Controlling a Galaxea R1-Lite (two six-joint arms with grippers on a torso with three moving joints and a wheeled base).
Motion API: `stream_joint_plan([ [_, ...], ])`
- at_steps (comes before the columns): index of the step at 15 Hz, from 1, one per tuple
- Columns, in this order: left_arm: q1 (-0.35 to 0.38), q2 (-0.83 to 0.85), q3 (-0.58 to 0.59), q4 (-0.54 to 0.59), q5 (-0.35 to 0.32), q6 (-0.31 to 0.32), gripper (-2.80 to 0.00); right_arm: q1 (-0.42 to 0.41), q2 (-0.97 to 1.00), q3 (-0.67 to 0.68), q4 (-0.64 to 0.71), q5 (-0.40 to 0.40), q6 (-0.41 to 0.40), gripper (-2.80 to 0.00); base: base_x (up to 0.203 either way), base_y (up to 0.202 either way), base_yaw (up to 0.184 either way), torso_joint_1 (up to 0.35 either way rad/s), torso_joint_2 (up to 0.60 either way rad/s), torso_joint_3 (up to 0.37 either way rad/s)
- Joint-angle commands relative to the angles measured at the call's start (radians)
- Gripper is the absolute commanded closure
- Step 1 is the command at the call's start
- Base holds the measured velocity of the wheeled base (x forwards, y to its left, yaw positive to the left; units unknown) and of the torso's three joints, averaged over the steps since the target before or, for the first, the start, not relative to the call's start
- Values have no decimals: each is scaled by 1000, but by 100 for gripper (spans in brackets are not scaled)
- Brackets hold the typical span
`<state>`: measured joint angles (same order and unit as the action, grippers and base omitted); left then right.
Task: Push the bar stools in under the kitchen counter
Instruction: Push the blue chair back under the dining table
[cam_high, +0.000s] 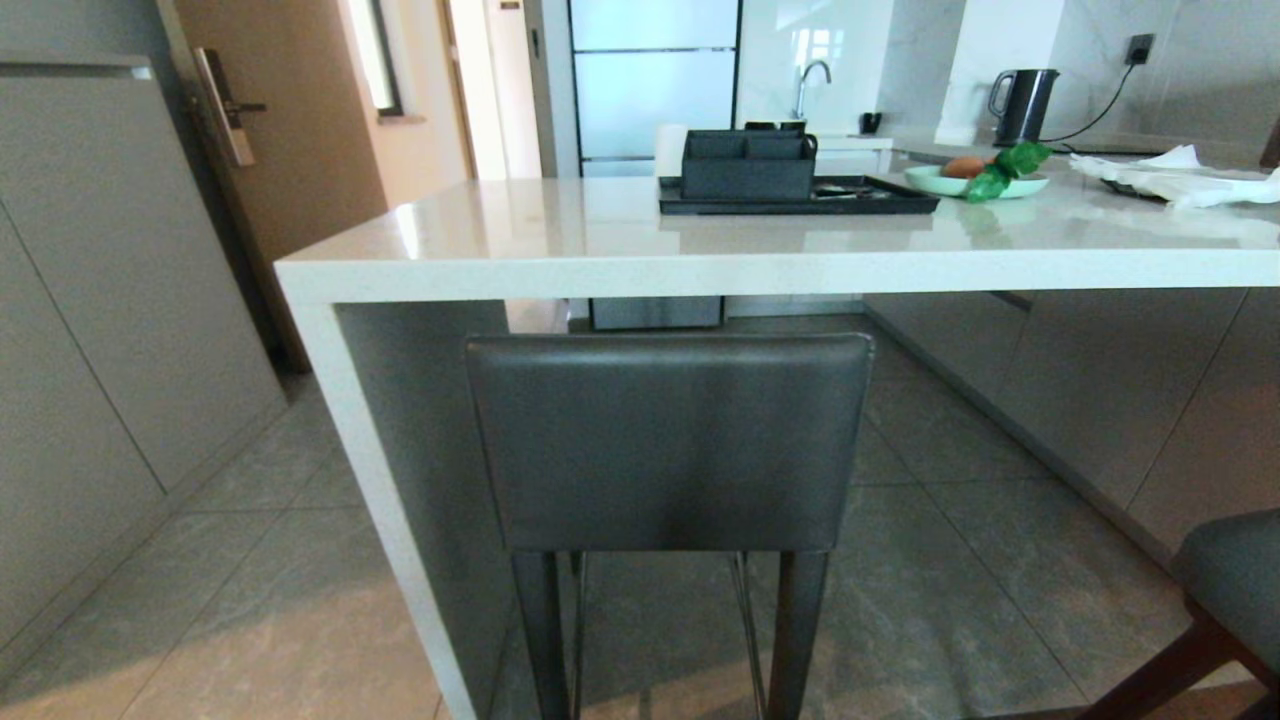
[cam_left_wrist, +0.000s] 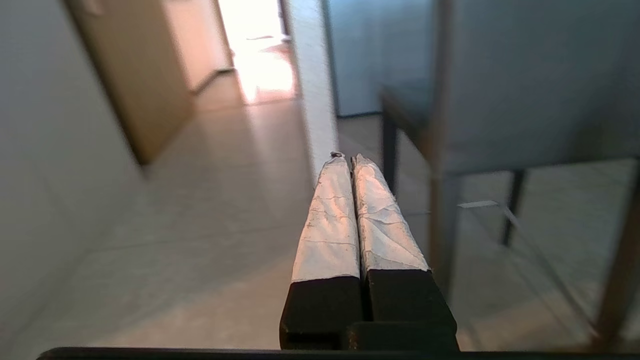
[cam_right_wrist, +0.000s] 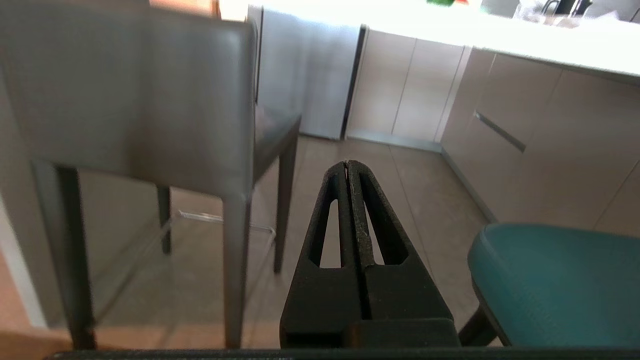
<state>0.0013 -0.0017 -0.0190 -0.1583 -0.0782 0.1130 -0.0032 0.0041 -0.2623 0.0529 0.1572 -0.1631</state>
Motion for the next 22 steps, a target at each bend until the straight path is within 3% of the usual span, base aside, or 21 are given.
stream_joint_plan([
  [1, 0, 2, 22, 7, -31, -22, 0, 0, -3, 106, -65, -4, -9, 0, 0, 0, 0, 0, 0, 0],
  [3, 0, 2, 18, 60, -29, -37, 0, 0, -3, 234, -158, -31, -40, 0, 0, 0, 0, 0, 0, 0],
  [5, -1, 2, 19, 85, -6, -47, 0, 1, -3, 272, -174, -79, -21, 0, 0, 0, 0, 0, 0, 0],
  [8, -3, 0, 21, 89, 9, -56, 0, 2, -3, 267, -47, -128, 37, 0, 0, 0, 0, 0, 0, 0],
  [10, 0, 2, 19, 92, 21, -65, 0, 2, -3, 267, -50, -125, 55, 0, 0, 0, 0, 0, 0, 0],
  [14, 3, 3, 15, 94, 6, 12, 0, 2, -3, 267, -50, -136, 89, 0, 0, 0, 0, 0, 0, 0],
  [16, 0, 2, 18, 155, 6, 144, 0, 2, -3, 267, -50, -122, 75, 0, 0, 0, 0, 0, 0, 0],
  [17, -1, 2, 11, 181, 10, 119, 0, 2, -3, 267, -50, -120, 68, 0, 0, 0, 0, 0, 0, 0],
  [18, -1, 3, 4, 212, 21, 33, 0, 2, -3, 267, -50, -119, 68, 0, 0, 0, 0, 0, 0, 0],
  [19, 0, 2, -2, 229, 40, -7, 0, 3, -3, 267, -50, -120, 70, 0, 0, 0, 0, 0, 0, 0],
  [22, 0, 2, -1, 226, 40, -9, 0, 3, -3, 267, -51, -123, 73, 0, 0, 0, 0, 0, 0, 0],
])
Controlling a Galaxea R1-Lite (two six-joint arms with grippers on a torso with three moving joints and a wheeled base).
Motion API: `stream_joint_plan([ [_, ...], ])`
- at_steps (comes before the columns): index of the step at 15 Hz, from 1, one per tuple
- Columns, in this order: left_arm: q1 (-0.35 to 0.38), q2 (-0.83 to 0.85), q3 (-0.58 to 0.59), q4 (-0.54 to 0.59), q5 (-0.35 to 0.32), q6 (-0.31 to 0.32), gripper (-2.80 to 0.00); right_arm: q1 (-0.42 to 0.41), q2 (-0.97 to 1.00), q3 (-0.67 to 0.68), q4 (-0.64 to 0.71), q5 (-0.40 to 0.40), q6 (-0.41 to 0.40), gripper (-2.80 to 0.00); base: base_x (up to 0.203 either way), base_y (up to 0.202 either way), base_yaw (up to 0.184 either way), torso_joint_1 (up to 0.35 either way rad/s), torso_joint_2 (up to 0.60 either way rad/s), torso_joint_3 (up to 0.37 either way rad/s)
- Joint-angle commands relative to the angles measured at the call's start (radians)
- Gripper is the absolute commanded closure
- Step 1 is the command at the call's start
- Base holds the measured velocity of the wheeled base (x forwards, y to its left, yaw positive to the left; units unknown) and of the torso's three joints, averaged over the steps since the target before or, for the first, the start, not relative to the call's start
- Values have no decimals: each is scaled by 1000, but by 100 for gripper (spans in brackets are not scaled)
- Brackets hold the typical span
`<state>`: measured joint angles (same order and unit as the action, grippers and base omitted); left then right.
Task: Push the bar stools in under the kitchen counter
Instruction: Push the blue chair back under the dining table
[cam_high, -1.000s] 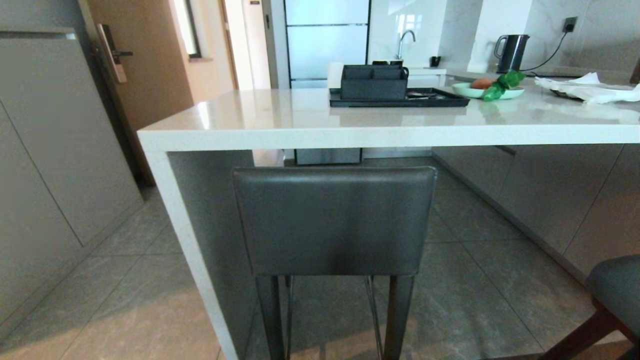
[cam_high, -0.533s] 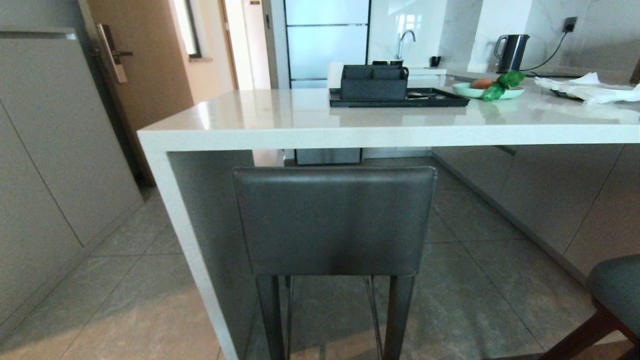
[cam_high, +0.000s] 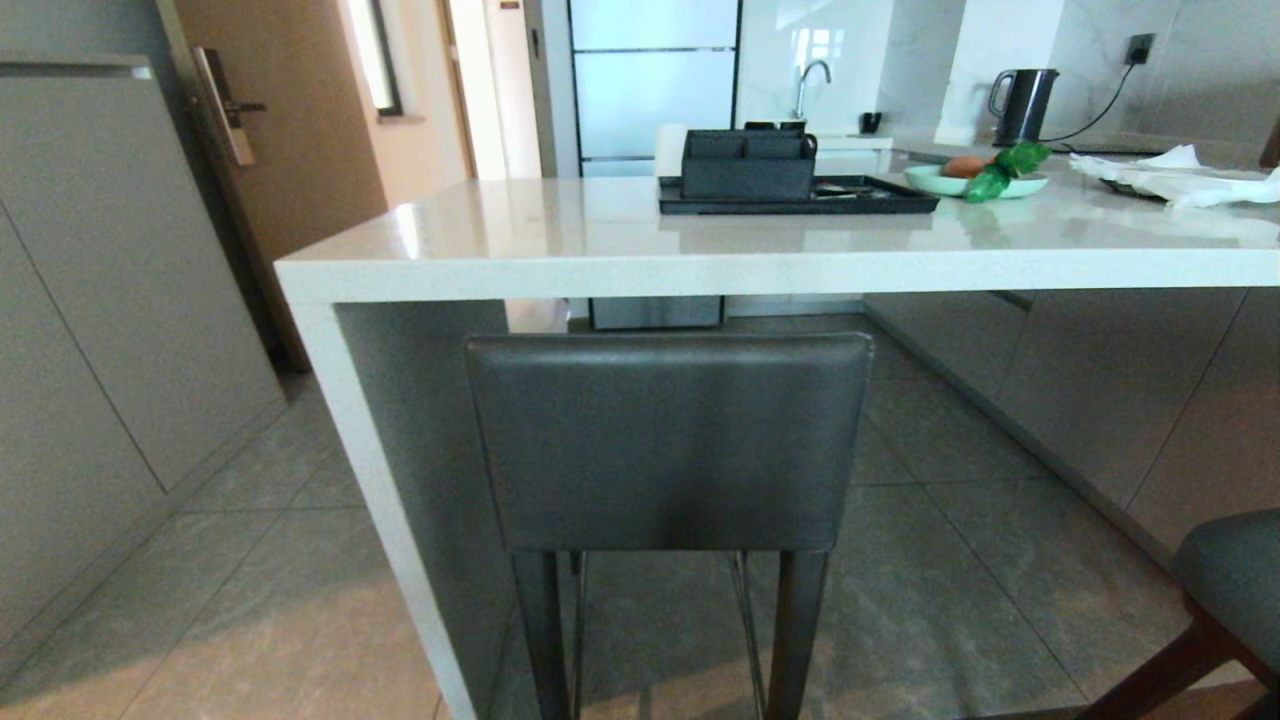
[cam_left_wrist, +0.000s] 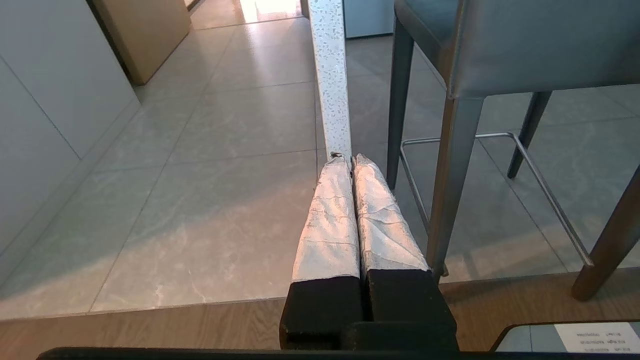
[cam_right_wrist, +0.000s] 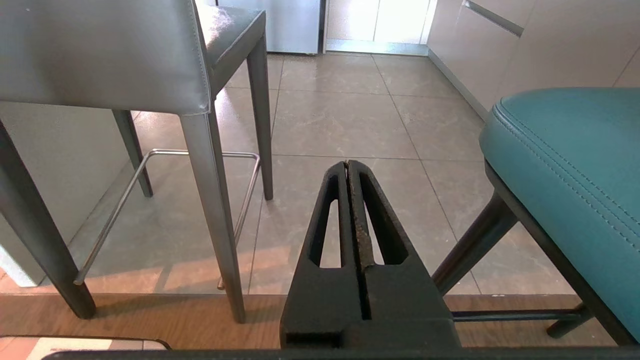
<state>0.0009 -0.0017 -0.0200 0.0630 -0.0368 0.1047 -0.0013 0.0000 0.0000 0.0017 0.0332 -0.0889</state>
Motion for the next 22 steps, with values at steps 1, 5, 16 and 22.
stream_joint_plan([
  [1, -1, 2, 0, 3, -2, -1, 0, 1, 2, 5, 0, 1, -2, 0, 0, 0, 0, 0, 0, 0],
  [5, -1, 2, 0, 3, -2, -14, 0, 1, 2, 5, 0, -1, 3, 0, 0, 0, 0, 0, 0, 0],
  [16, -1, 2, 0, 3, -2, -26, 0, 1, 2, 5, 0, -1, 6, 0, -46, 0, 0, 3, 1, 0],
  [22, -1, 2, 0, 3, -2, -28, 0, 1, 2, 5, 0, -2, 6, 0, -199, 0, 1, 2, 0, 0],
])
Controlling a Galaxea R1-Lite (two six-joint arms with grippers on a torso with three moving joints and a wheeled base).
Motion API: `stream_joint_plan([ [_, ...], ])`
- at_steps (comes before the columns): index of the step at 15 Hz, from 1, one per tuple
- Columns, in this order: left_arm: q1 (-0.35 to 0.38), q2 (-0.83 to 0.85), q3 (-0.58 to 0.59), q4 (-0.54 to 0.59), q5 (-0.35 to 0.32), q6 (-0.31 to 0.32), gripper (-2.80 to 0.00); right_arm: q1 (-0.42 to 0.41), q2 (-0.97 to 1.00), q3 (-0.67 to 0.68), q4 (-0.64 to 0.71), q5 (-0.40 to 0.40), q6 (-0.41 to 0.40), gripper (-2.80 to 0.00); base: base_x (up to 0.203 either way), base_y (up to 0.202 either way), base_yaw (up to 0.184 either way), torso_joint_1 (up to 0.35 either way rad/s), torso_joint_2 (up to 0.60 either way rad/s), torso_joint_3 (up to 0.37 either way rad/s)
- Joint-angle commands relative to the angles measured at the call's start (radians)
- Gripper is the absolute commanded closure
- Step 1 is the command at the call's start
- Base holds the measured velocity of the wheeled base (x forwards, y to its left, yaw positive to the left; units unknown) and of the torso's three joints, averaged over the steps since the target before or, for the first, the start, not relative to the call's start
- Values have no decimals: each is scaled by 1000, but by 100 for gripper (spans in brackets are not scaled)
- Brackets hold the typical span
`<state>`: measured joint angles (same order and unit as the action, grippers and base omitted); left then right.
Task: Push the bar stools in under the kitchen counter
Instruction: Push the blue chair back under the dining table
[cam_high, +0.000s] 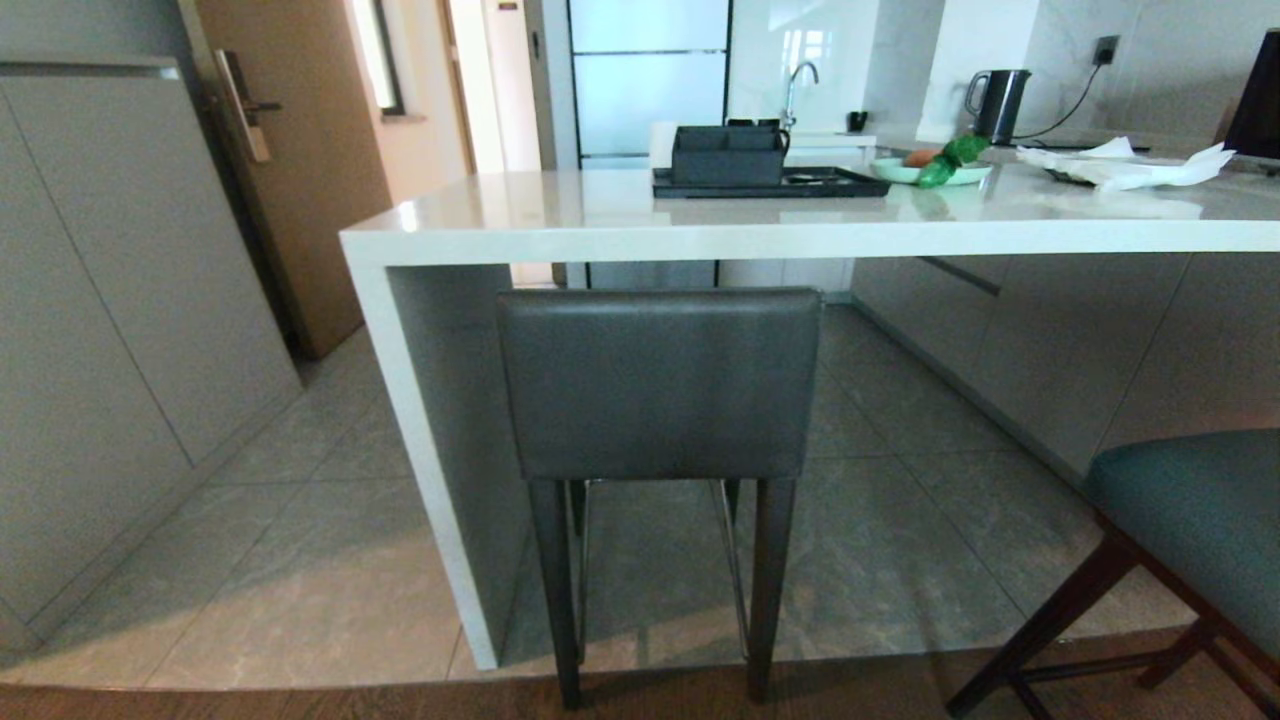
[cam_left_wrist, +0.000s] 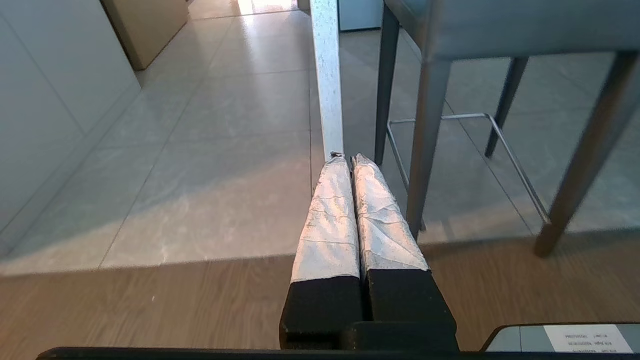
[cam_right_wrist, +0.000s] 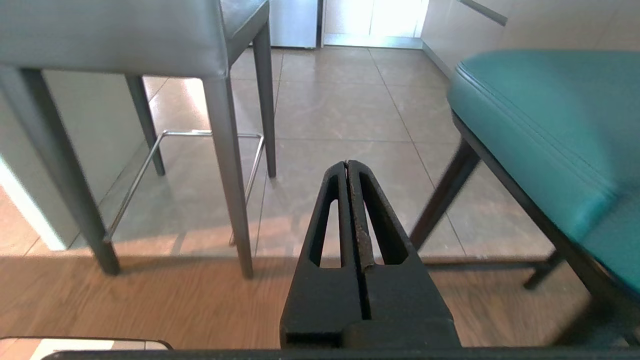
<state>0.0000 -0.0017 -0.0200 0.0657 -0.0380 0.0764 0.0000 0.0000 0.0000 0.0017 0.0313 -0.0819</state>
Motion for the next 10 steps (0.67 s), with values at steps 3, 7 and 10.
stream_joint_plan([
  [3, 0, 2, 0, 0, 0, 0, 0, 0, 2, 5, 0, -1, 4, 0, -198, 0, -2, 0, 1, 4],
  [7, 0, 2, 0, 0, 0, 0, 0, 0, 2, 5, 0, -1, 5, 0, -199, 0, -1, 1, 3, 1],
  [10, 0, 2, 0, 0, 0, 0, 0, 0, 2, 5, 0, -1, 5, 0, -195, 0, -2, 4, 3, 1],
])
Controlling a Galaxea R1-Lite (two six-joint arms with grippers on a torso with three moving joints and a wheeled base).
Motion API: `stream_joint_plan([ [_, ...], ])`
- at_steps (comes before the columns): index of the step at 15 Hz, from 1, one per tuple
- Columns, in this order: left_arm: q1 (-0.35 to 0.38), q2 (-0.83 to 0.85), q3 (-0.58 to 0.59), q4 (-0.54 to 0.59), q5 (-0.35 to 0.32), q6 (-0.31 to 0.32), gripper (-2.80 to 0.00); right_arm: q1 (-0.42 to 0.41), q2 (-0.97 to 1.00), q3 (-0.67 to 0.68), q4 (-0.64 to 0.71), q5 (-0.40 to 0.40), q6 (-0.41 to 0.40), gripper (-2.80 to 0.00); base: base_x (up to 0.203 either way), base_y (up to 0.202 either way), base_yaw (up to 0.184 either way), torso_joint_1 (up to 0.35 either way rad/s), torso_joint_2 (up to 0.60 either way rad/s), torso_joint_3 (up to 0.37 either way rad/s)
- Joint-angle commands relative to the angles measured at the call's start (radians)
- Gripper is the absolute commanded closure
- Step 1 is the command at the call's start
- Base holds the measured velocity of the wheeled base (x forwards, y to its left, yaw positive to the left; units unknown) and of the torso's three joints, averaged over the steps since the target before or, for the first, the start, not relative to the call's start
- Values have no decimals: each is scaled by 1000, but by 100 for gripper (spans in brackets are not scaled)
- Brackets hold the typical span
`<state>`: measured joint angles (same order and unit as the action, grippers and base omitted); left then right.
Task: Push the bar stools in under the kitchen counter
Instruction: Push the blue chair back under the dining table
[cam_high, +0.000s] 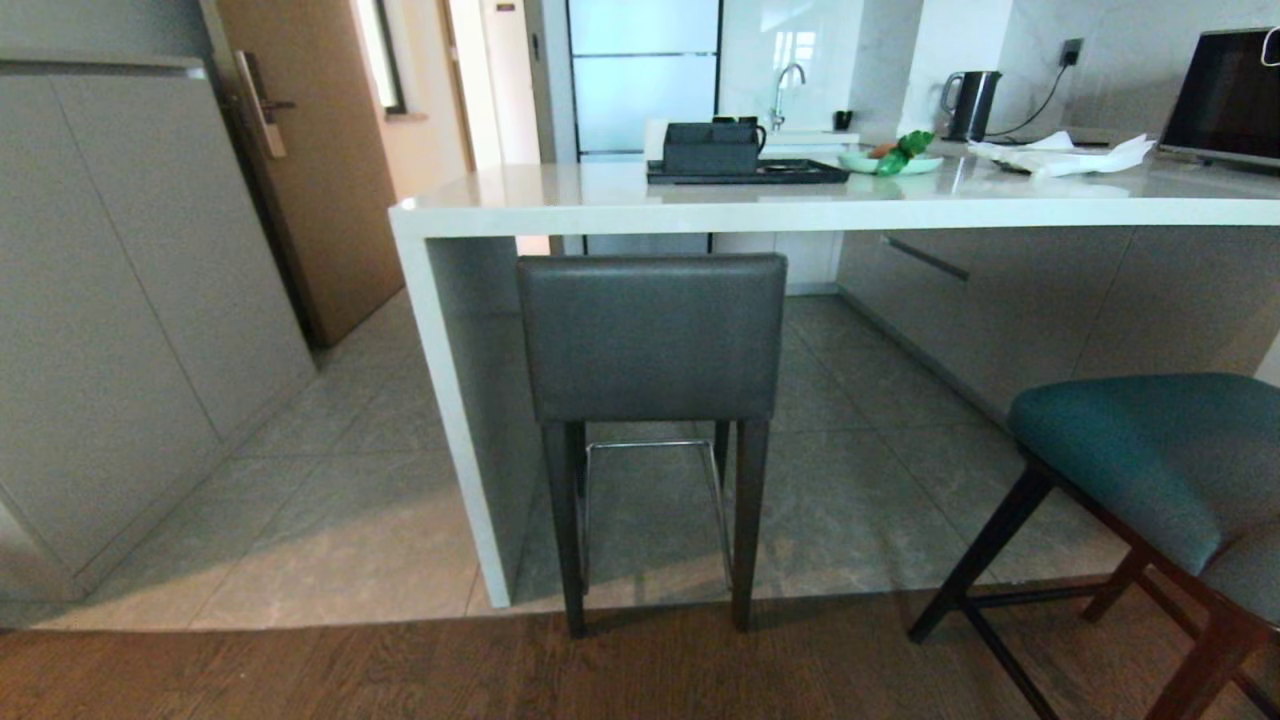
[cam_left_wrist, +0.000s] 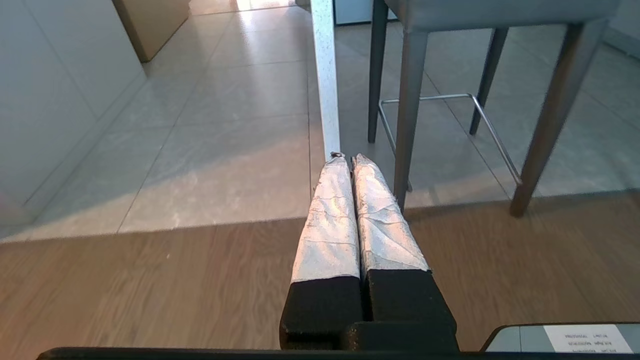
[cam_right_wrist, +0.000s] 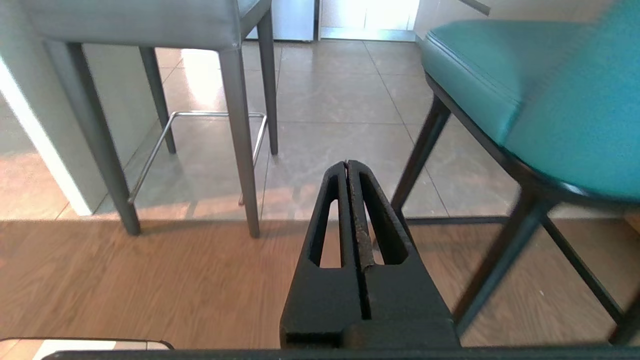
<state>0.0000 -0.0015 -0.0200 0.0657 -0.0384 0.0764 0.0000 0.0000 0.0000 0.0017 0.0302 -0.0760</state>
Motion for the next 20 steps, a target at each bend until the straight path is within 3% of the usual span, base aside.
stream_joint_plan([
  [1, 0, 2, -1, 0, 0, 0, 0, 0, 2, 5, 0, 0, 1, 0, -200, 0, -3, 2, 2, 2],
  [7, 2, 2, 0, 0, 0, 0, 0, 0, 2, 5, 0, -4, 16, 0, -184, 0, -1, 3, 0, 2],
  [20, 2, 2, 0, -1, 3, -12, 0, 0, 2, 5, 0, -3, 16, 0, 1, -14, 1, 0, 0, 0],
])
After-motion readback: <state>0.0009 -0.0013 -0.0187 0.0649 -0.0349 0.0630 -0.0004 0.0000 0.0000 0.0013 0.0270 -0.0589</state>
